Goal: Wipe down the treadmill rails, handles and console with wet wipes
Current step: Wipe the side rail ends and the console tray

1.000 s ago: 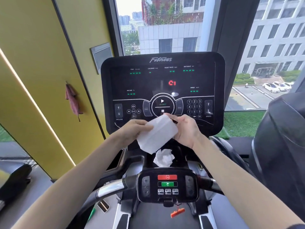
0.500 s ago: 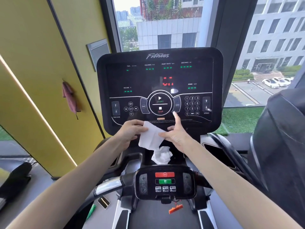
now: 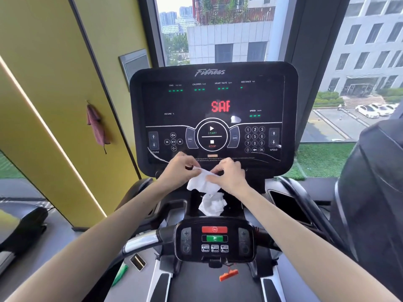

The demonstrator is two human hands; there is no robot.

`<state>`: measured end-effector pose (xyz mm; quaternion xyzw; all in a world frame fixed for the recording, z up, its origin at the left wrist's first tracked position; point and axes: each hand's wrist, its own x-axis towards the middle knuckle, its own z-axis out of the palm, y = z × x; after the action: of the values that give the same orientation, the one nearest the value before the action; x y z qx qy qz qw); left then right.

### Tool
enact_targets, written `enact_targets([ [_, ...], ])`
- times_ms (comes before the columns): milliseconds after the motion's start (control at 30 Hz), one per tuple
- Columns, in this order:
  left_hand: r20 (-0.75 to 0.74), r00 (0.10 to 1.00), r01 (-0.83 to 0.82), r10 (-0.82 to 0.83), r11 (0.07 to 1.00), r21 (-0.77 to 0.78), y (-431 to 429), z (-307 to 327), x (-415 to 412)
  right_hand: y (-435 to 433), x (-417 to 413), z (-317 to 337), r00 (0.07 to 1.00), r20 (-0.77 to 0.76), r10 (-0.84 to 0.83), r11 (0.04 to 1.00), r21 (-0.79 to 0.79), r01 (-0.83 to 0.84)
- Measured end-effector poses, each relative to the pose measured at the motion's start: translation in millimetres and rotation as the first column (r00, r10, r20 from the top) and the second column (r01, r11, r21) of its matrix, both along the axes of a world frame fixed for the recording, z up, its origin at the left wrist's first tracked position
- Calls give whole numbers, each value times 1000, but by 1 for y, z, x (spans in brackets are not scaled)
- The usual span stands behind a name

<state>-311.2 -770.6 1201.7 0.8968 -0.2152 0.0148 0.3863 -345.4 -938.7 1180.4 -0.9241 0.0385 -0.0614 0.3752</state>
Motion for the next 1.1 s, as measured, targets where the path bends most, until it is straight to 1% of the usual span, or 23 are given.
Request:
enact_targets([
  [33, 2, 1000, 7, -7, 1000, -7, -2, 0, -1, -2, 1, -1, 1000, -21, -3, 1000, -31, 2],
  [67, 14, 1000, 11, -11, 1000, -20, -5, -2, -2, -4, 2, -2, 999, -38, 6, 1000, 1, -6],
  [133, 62, 998, 16, -13, 999, -50, -12, -6, -7, -7, 2, -5, 998, -51, 31, 987, 159, -22],
  [200, 120, 992, 50, -44, 998, -47, -19, -14, -14, -10, 0, -7, 998, -51, 23, 964, 265, -9],
  [233, 137, 988, 73, -69, 997, -26, -23, -19, -16, -12, 0, -8, 997, -79, 20, 937, 350, 9],
  [300, 127, 986, 104, -108, 994, 37, -29, -29, -19, -18, -1, -10, 976, -206, 64, 823, 564, 65],
  [333, 103, 988, 108, -114, 992, 59, -32, -34, -20, -21, 0, -11, 959, -265, 100, 767, 634, 95],
  [367, 71, 991, 110, -115, 992, 66, -34, -38, -20, -24, 0, -12, 945, -300, 128, 730, 673, 115],
  [433, 19, 993, 117, -120, 988, 99, -39, -45, -23, -30, 0, -17, 937, -306, 168, 676, 727, 116],
  [500, 12, 991, 129, -130, 987, 95, -42, -50, -25, -33, -1, -23, 936, -295, 194, 661, 744, 98],
  [567, 18, 998, 59, -60, 998, 17, -39, -54, -23, -34, -1, -31, 938, -280, 203, 666, 742, 78],
  [600, -21, 1000, -14, 14, 1000, -19, -33, -56, -21, -35, 0, -36, 943, -272, 191, 699, 712, 64],
  [667, -178, 975, -153, 133, 983, -105, -14, -64, -15, -37, 3, -50, 953, -250, 170, 834, 552, -4],
  [700, -278, 948, -212, 158, 961, -177, -4, -69, -12, -36, 4, -60, 952, -240, 190, 903, 424, -73],
  [733, -359, 915, -276, 184, 935, -223, 7, -74, -8, -35, 6, -71, 944, -242, 224, 948, 279, -153],
  [767, -414, 884, -336, 216, 910, -244, 15, -80, -4, -32, 7, -79, 930, -264, 255, 965, 133, -227],
  [800, -445, 860, -377, 249, 898, -226, 20, -84, 0, -30, 11, -86, 913, -292, 286, 955, 3, -297],
  [833, -458, 849, -388, 262, 898, -207, 23, -88, 5, -26, 15, -90, 892, -325, 313, 924, -115, -366],
  [900, -415, 873, -340, 255, 929, -146, 26, -96, 14, -17, 24, -95, 862, -358, 360, 820, -319, -475],
  [933, -377, 895, -296, 240, 950, -96, 27, -100, 18, -13, 28, -98, 852, -366, 374, 767, -394, -506],
  [967, -330, 918, -250, 220, 967, -49, 29, -105, 22, -9, 31, -99, 846, -380, 373, 728, -446, -521],
  [1000, -276, 941, -204, 194, 979, -9, 31, -110, 26, -7, 35, -101, 845, -391, 365, 709, -471, -525],
  [1100, -133, 986, -94, 103, 993, 71, 37, -126, 36, -2, 46, -97, 848, -408, 339, 721, -466, -512],
])
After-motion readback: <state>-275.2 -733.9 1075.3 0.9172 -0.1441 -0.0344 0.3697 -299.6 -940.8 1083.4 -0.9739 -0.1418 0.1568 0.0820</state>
